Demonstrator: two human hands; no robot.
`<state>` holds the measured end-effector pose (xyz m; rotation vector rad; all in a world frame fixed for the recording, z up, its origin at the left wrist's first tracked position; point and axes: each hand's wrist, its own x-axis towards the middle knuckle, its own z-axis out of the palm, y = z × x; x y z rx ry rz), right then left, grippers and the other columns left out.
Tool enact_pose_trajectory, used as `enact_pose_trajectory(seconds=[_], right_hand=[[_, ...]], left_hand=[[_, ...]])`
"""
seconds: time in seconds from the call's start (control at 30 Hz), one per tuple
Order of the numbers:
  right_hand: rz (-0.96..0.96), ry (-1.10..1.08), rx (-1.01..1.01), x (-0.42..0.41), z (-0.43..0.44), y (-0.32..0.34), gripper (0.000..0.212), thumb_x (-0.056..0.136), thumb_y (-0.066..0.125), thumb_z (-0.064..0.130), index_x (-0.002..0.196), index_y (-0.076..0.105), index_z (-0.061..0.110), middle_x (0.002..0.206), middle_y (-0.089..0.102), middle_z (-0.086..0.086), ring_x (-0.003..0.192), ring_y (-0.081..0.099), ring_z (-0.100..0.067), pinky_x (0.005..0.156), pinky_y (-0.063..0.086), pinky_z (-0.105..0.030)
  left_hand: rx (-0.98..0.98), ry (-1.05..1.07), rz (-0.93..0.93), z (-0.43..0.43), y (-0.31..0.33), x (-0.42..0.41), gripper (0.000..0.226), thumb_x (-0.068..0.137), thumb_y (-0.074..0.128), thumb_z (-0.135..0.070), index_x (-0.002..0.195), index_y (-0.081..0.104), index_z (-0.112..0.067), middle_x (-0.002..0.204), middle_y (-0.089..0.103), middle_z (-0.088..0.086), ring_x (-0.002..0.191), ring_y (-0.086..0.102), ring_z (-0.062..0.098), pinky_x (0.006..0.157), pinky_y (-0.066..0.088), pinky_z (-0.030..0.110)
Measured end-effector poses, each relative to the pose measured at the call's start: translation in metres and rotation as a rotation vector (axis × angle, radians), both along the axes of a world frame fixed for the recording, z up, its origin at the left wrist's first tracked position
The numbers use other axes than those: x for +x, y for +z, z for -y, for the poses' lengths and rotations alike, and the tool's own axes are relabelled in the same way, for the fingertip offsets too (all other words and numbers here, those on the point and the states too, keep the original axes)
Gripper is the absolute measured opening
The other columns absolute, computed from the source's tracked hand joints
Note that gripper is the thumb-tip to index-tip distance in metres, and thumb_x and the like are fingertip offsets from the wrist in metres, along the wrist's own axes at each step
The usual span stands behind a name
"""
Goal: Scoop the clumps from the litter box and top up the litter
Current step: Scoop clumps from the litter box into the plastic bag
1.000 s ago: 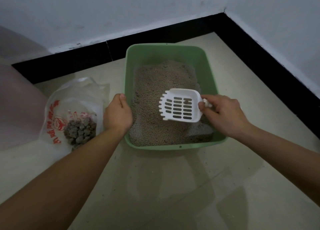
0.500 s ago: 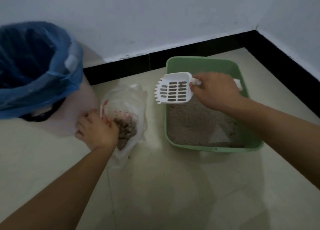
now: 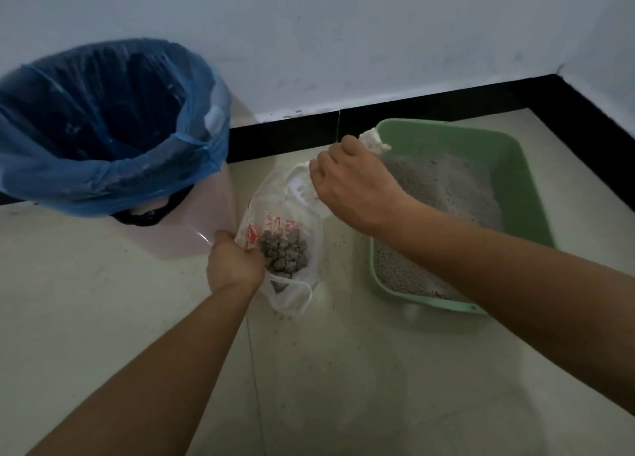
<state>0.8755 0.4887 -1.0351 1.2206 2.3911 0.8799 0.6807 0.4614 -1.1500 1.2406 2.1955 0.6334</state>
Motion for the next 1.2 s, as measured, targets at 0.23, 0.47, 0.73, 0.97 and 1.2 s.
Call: enact_pose_trajectory(seconds=[0.23,0.47,0.73,0.97,1.2], right_hand=[[-0.256,-0.173,0.092,0.032,-0.009,-0.008,0.028,0.09,0.063,0.03,0.112,0.061,0.012,0.087,0.063,-0.005,0.075,0.057,-0.023,0.074,0.04,-0.037],[-0.353,-0.187,-0.012,0.028,-0.002,-0.023,0.035,0.097,0.05,0.032,0.125,0.054,0.012,0.104,0.064,-0.007,0.089,0.06,-0.025,0.082,0.041,-0.039],[-0.392,-0.276,-0.204,0.014,0.009,-0.062,0.06,0.101,0.028,0.05,0.14,0.038,0.005,0.121,0.054,-0.017,0.105,0.052,-0.033,0.09,0.037,-0.046],[-0.09,0.071,-0.204,-0.009,0.023,-0.07,0.061,0.1,0.034,0.017,0.152,0.01,-0.004,0.132,0.046,-0.021,0.112,0.05,-0.034,0.092,0.041,-0.043],[-0.124,0.068,-0.139,-0.001,0.019,-0.057,0.066,0.092,0.047,0.014,0.151,0.022,0.001,0.118,0.053,-0.017,0.097,0.053,-0.03,0.081,0.044,-0.04]], left_hand=[[0.006,-0.01,-0.029,-0.002,-0.004,0.006,0.041,0.085,0.061,-0.02,0.123,0.049,-0.01,0.119,0.061,0.019,0.106,0.059,0.04,0.088,0.049,0.044],[0.019,0.004,-0.043,-0.003,-0.004,0.012,0.038,0.085,0.06,-0.022,0.12,0.05,-0.012,0.113,0.063,0.017,0.1,0.061,0.039,0.084,0.052,0.044],[0.038,0.012,0.047,-0.001,-0.006,0.005,0.034,0.086,0.061,-0.021,0.118,0.054,-0.011,0.112,0.065,0.015,0.1,0.061,0.037,0.083,0.048,0.038],[0.054,0.061,0.119,0.0,-0.008,-0.001,0.023,0.088,0.061,-0.021,0.106,0.055,-0.009,0.103,0.067,0.015,0.096,0.062,0.036,0.08,0.048,0.035],[0.04,0.046,0.123,-0.003,-0.009,-0.004,0.027,0.086,0.06,-0.018,0.111,0.053,-0.01,0.106,0.067,0.014,0.096,0.062,0.034,0.08,0.049,0.035]])
